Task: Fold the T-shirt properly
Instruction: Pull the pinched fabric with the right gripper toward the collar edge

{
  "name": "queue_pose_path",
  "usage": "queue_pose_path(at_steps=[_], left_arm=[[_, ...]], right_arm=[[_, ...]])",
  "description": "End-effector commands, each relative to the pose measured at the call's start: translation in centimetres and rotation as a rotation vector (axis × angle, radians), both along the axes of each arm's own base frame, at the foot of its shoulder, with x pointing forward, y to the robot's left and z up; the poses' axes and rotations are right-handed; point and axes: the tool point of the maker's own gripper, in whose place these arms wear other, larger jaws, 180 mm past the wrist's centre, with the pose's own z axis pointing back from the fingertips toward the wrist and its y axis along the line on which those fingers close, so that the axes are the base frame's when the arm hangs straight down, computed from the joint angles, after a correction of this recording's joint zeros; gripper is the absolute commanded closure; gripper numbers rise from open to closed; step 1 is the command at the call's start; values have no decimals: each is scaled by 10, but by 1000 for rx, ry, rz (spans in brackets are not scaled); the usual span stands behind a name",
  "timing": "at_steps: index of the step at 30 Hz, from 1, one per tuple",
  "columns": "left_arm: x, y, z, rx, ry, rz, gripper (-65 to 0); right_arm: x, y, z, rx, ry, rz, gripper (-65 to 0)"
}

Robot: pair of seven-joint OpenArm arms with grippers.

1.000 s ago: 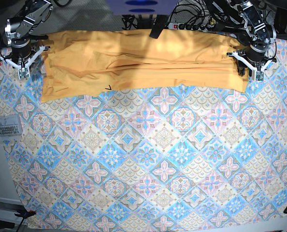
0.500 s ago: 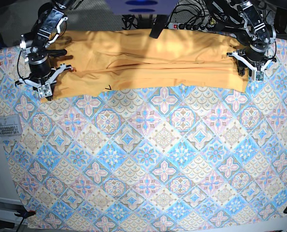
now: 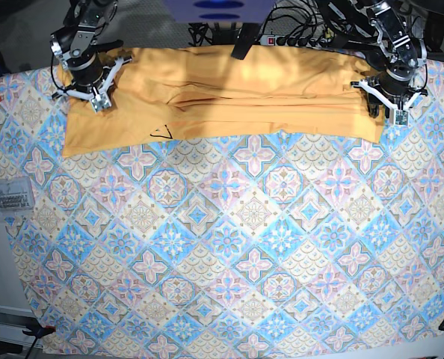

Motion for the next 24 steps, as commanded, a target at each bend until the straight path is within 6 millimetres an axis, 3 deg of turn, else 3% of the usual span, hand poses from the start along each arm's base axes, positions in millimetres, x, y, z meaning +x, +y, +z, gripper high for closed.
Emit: queue_pose_path(at_steps=[1, 4, 10, 16, 19, 24], left_arm=[[-5, 4, -2, 19, 31, -8, -218], [-5, 4, -1, 19, 30, -8, -222], [3, 13, 5, 25, 2, 30, -224], [10, 26, 13, 21, -46, 118, -225], [10, 26, 13, 15, -53, 125, -223], [11, 22, 17, 0, -77, 136, -218]], right_arm=[[-1, -5, 6, -8, -23, 0, 0], [-20, -5, 1, -9, 15, 1, 0], [-23, -4, -1, -6, 24, -1, 0], [-24, 2, -8, 13, 39, 1, 0], [4, 12, -8, 39, -2, 15, 0], [-4, 18, -27, 81, 45, 0, 0]])
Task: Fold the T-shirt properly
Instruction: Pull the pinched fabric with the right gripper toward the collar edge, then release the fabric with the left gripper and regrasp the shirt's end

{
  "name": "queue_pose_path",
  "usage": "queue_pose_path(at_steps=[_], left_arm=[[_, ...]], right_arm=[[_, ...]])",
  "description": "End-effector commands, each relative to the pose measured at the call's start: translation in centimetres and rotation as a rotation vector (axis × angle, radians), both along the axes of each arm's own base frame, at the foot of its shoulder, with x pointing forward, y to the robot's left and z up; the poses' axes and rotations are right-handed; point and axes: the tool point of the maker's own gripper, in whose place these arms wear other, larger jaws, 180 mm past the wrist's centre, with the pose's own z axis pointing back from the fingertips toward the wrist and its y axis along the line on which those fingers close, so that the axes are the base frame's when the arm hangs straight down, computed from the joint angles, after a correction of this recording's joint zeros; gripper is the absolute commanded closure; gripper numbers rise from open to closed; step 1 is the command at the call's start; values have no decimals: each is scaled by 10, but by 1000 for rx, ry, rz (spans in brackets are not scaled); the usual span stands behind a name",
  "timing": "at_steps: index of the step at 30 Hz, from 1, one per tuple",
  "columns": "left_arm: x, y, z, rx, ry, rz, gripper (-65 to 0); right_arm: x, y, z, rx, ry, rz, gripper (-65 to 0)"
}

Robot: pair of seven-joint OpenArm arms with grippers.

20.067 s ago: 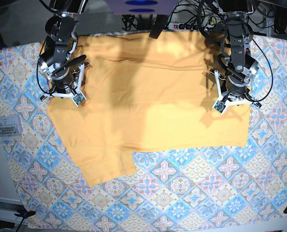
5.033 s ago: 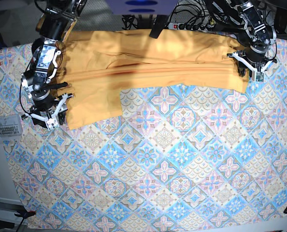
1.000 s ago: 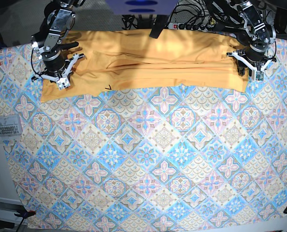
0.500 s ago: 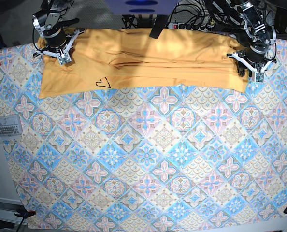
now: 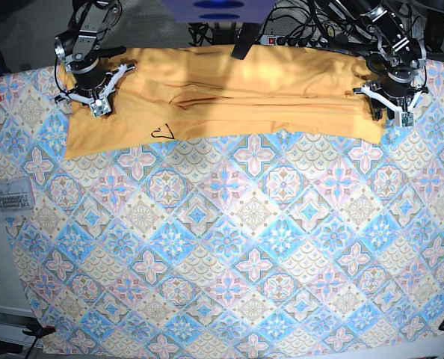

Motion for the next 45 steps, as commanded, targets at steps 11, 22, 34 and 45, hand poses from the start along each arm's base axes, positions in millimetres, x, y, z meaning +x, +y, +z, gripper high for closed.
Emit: queue_pose_path(at_steps=[11, 22, 34, 45], left_arm=[[-18, 46, 29, 69, 28, 87, -225], [-30, 47, 12, 49, 188, 73, -365], [-25, 59, 28, 102, 172, 64, -369], [-26, 62, 35, 123, 211, 62, -371]], right_arm=[[-7, 9, -25, 31, 102, 14, 0], [-4, 9, -24, 30, 96, 13, 0], [-4, 10, -25, 33, 98, 15, 0], [-13, 14, -35, 54, 131, 11, 0]])
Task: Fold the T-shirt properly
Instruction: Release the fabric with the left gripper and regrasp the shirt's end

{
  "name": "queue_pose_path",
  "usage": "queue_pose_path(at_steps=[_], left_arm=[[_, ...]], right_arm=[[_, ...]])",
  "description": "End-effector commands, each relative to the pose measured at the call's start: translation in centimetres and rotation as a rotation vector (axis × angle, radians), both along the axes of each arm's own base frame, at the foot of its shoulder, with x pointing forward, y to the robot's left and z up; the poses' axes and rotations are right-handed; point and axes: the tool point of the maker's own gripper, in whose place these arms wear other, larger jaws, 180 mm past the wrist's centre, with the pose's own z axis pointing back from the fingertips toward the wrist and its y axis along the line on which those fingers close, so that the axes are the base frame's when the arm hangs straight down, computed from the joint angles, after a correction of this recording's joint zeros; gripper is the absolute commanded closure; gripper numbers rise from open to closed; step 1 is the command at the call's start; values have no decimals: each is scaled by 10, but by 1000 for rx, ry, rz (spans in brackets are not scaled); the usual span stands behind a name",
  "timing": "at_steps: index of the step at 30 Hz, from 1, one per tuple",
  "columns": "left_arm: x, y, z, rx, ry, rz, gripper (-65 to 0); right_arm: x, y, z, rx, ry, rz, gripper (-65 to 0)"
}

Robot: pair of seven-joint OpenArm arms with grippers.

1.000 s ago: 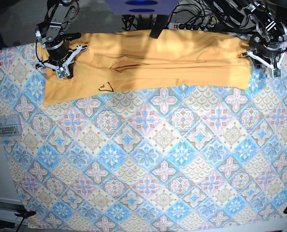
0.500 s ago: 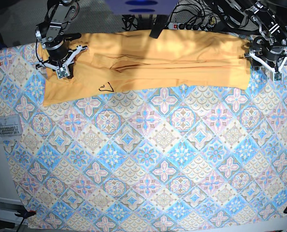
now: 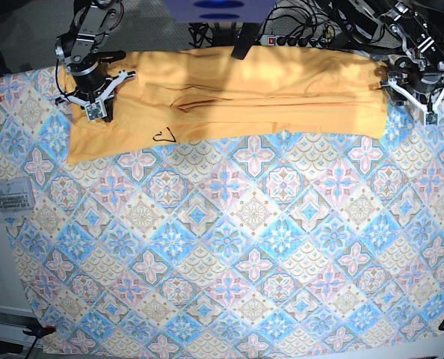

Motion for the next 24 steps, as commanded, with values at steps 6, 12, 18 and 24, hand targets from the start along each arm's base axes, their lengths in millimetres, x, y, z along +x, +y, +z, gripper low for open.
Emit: queue_pose_path(at_steps=[6, 12, 18, 24], left_arm=[[15, 9, 13, 52, -20, -10, -370], [32, -26, -1, 35, 11, -99, -370], [39, -38, -4, 21, 16, -135, -370], [38, -40, -6, 15, 17, -135, -370]], right_arm=[[-18, 10, -25, -25, 164, 51, 0], [-16, 14, -29, -9, 168, 50, 0], [-18, 14, -30, -8, 172, 48, 0], [-17, 14, -30, -8, 171, 50, 0]])
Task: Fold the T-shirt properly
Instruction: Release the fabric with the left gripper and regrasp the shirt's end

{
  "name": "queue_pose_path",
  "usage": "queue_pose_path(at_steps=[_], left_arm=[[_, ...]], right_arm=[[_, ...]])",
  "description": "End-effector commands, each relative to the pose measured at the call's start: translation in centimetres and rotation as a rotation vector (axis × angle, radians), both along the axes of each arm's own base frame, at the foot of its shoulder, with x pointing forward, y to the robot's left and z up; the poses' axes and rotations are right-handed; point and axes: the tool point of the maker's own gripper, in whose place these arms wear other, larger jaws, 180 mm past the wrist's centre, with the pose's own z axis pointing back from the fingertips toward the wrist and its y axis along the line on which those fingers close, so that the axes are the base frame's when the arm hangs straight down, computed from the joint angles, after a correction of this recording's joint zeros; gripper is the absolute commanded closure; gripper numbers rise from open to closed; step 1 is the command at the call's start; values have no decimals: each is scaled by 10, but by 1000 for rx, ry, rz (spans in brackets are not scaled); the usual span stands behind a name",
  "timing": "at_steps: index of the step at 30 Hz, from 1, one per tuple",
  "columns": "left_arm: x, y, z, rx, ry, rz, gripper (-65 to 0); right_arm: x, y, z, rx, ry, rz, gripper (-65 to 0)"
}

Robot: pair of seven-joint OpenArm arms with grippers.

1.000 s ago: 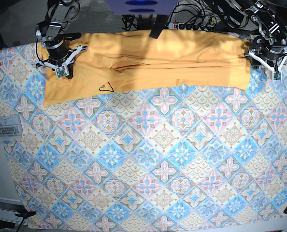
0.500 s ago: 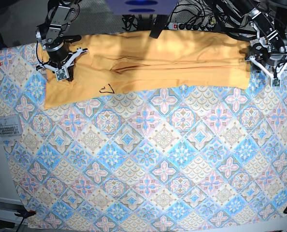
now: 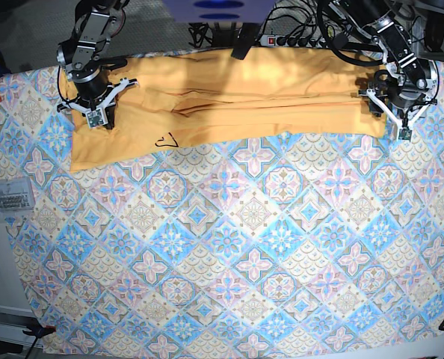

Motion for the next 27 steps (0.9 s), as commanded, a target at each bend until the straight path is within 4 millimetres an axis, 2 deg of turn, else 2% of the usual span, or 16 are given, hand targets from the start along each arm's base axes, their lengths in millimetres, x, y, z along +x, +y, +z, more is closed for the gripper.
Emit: queue_pose_path(at_steps=[1, 8, 13, 22, 27], left_arm=[[6, 3, 8, 12, -33, 2, -370], [2, 2, 4, 10, -20, 4, -370], [-13, -1, -21, -48, 42, 26, -370], [-22, -5, -33, -70, 78, 26, -369], [-45, -14, -60, -135, 156, 45, -369]], right_arm=[[-29, 12, -29, -23, 185, 59, 0], [-29, 12, -29, -24, 186, 58, 0], [-29, 12, -29, -24, 186, 58, 0], [-29, 12, -29, -24, 186, 58, 0], [-29, 11, -29, -24, 186, 57, 0]])
